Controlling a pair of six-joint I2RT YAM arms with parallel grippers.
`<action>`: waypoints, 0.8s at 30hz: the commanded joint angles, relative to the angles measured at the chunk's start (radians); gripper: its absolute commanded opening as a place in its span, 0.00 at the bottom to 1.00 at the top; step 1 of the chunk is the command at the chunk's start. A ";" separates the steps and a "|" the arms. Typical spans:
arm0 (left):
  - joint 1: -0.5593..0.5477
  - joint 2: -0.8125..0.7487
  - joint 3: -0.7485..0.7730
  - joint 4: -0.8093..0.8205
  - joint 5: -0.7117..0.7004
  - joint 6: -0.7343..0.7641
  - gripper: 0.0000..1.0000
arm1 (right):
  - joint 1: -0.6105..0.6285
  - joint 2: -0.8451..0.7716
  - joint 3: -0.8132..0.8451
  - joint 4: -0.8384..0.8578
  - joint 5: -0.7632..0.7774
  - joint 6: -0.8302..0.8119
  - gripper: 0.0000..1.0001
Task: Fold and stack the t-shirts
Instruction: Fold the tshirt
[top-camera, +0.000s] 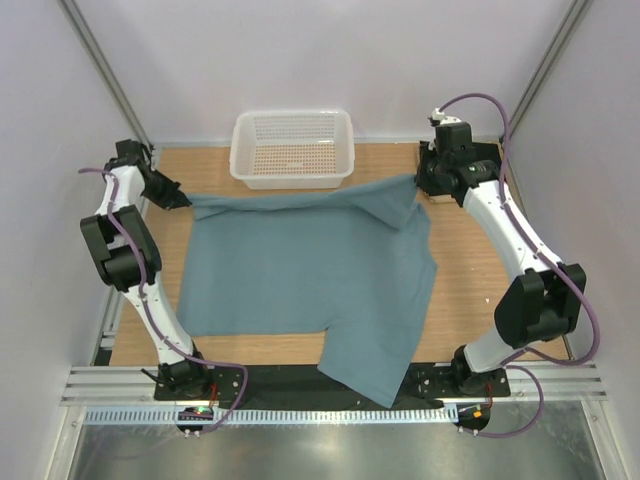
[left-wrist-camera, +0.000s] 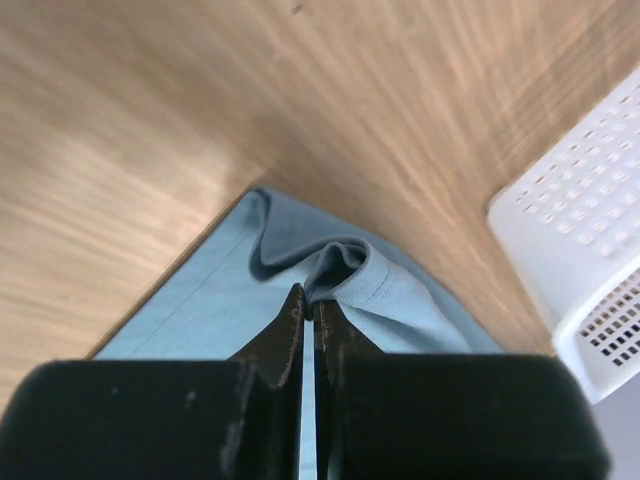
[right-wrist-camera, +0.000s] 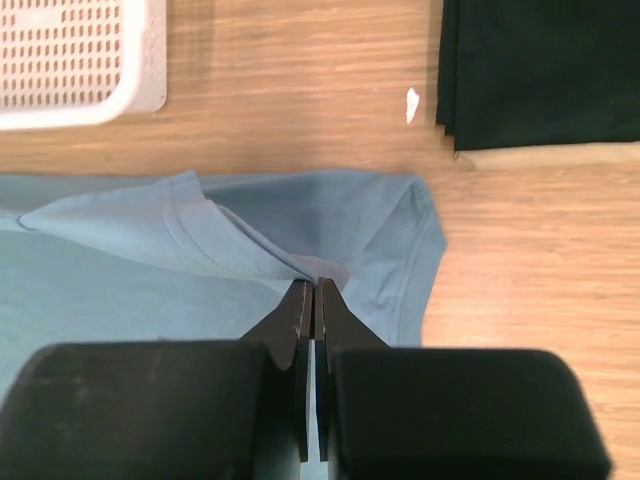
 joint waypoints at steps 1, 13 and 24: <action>-0.013 0.042 0.097 -0.014 0.036 -0.013 0.00 | -0.029 0.054 0.118 0.032 0.043 -0.059 0.01; -0.039 0.108 0.280 -0.081 0.038 0.076 0.00 | -0.083 0.118 0.236 -0.031 -0.095 -0.111 0.01; -0.042 0.001 0.114 -0.113 -0.021 0.110 0.00 | -0.083 0.103 0.166 -0.084 -0.255 -0.036 0.01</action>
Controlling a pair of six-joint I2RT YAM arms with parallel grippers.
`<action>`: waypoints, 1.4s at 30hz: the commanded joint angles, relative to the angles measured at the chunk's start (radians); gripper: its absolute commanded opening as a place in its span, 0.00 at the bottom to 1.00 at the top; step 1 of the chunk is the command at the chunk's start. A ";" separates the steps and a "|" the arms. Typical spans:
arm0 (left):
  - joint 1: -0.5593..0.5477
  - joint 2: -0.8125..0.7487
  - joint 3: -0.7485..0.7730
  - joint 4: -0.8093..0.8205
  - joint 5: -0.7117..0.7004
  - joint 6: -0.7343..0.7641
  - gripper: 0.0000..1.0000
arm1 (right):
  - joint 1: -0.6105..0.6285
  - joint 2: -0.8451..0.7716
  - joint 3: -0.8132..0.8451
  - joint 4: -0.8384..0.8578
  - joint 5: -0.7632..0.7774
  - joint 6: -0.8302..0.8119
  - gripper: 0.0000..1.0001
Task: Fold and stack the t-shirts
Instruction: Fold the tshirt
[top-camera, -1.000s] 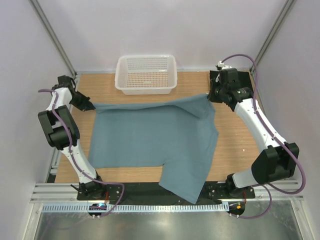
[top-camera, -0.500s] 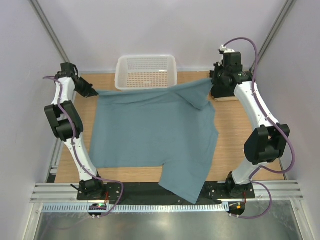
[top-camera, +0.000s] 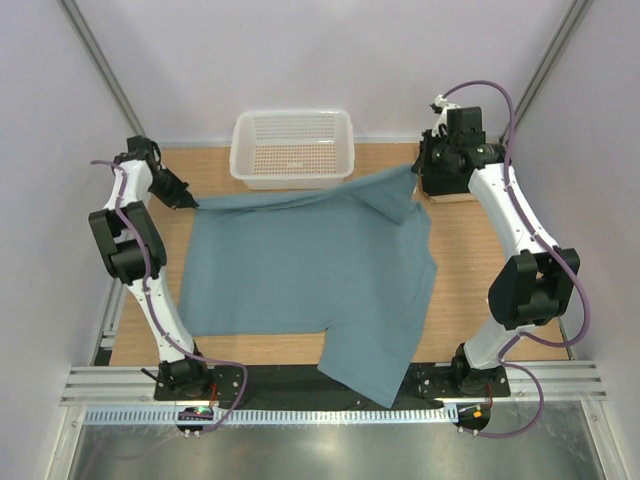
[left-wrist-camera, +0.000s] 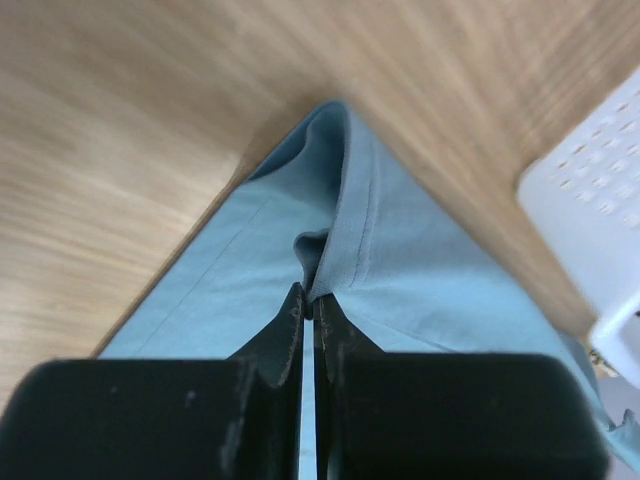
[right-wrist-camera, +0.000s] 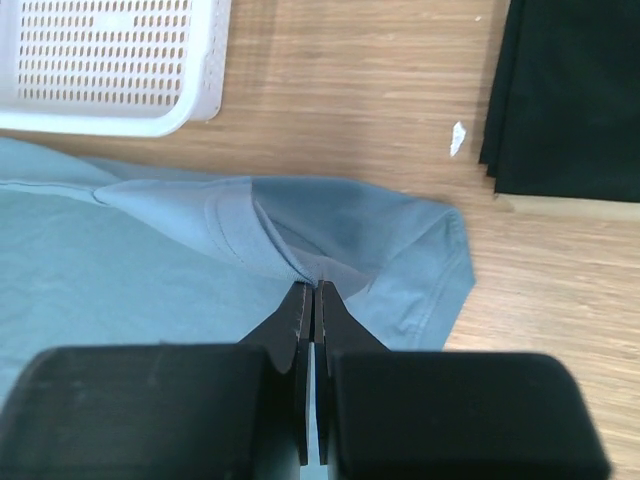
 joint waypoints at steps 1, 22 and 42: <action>0.002 -0.106 -0.057 -0.014 -0.015 0.025 0.00 | -0.007 -0.050 -0.036 -0.028 -0.055 0.029 0.01; 0.020 -0.252 -0.393 0.023 -0.101 0.048 0.00 | -0.007 -0.227 -0.344 -0.120 -0.090 0.072 0.01; 0.030 -0.220 -0.440 0.026 -0.127 0.068 0.04 | 0.019 -0.251 -0.530 -0.094 -0.274 0.132 0.27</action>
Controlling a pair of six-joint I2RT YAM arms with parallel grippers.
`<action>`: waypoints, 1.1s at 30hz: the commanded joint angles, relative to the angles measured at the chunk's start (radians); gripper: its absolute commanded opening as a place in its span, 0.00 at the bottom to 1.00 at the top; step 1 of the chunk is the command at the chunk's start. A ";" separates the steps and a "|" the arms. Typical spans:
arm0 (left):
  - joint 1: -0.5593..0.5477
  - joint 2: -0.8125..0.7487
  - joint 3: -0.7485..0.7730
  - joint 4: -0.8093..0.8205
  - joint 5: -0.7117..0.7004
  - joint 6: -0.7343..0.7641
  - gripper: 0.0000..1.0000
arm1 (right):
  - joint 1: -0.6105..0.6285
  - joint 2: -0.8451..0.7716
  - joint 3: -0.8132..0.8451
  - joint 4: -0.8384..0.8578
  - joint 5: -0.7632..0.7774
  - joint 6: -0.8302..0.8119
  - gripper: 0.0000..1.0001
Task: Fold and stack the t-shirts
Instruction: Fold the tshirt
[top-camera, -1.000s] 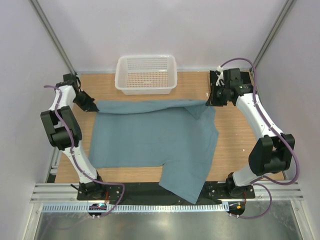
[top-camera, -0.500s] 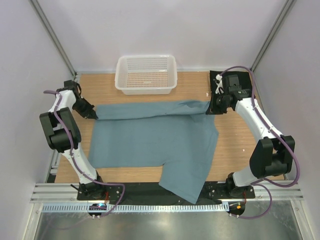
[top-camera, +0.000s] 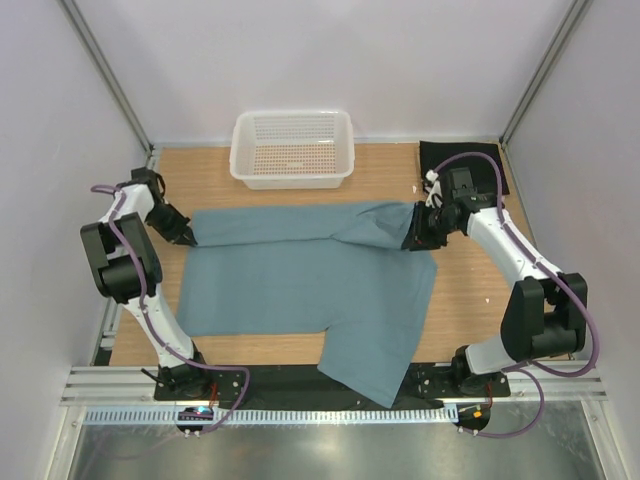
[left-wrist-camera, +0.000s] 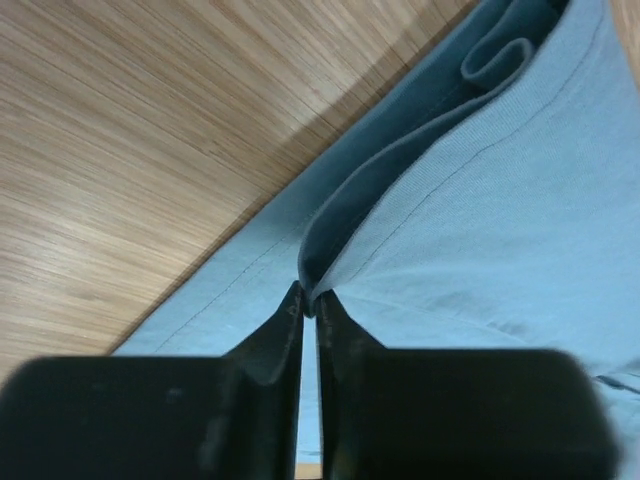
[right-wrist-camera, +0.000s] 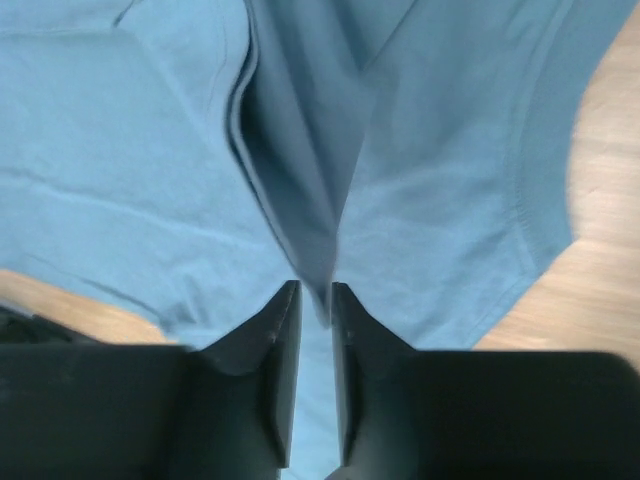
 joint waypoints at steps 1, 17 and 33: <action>0.009 0.001 0.007 0.011 -0.024 0.016 0.11 | -0.005 -0.045 -0.053 0.044 -0.121 0.077 0.37; -0.043 -0.056 0.083 0.020 0.088 0.024 0.21 | -0.175 0.406 0.124 0.619 -0.073 0.411 0.37; -0.118 0.118 0.214 0.020 0.138 0.010 0.17 | -0.177 0.524 0.207 0.555 -0.066 0.321 0.38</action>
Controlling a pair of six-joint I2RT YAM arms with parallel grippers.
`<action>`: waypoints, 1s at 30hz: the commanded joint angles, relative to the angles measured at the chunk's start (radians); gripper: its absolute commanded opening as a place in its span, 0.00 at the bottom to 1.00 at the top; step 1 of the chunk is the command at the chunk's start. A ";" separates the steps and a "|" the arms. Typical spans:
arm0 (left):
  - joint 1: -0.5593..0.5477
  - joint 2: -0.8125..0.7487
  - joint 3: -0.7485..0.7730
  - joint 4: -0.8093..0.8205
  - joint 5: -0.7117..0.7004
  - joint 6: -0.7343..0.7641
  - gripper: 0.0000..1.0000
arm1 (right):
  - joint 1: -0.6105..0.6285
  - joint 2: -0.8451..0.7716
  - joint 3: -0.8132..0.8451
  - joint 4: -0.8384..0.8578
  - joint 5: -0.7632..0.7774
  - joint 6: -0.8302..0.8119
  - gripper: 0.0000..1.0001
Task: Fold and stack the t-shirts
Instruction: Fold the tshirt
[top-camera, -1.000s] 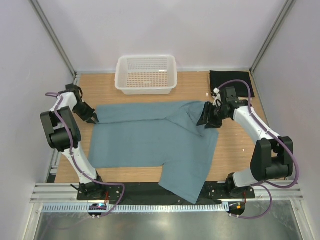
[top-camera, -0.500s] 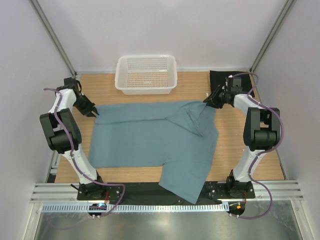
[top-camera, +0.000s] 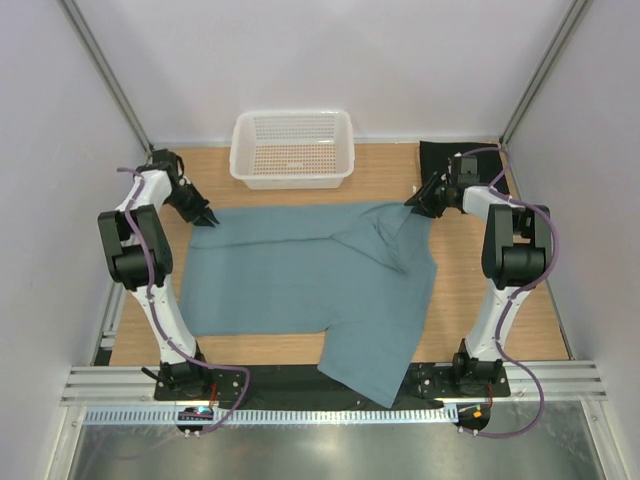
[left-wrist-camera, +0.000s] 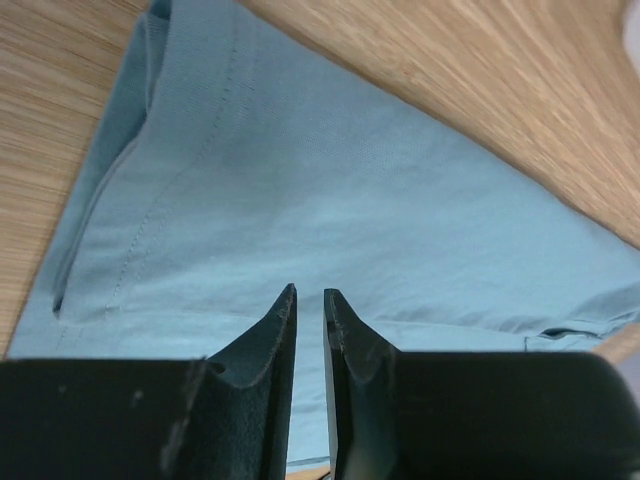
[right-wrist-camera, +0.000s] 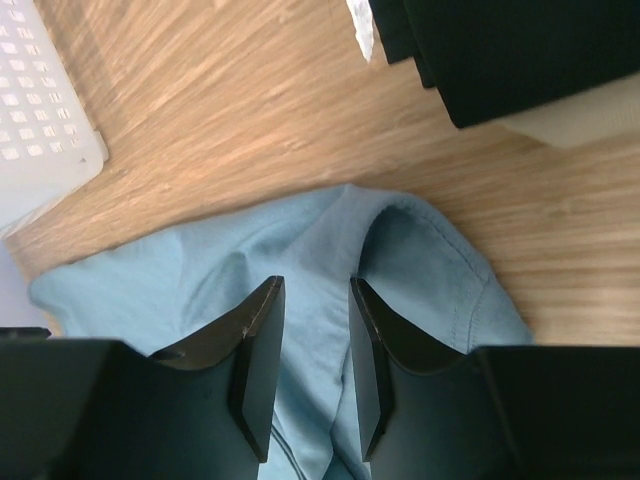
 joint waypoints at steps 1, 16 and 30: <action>0.004 0.021 0.039 0.000 0.005 -0.007 0.17 | 0.000 0.012 0.058 -0.004 0.011 -0.056 0.38; 0.004 0.071 0.048 -0.060 -0.035 0.036 0.16 | 0.000 0.032 0.048 -0.017 0.014 -0.077 0.36; 0.021 0.115 0.048 -0.098 -0.133 0.016 0.11 | -0.015 0.038 0.131 -0.062 0.035 -0.101 0.01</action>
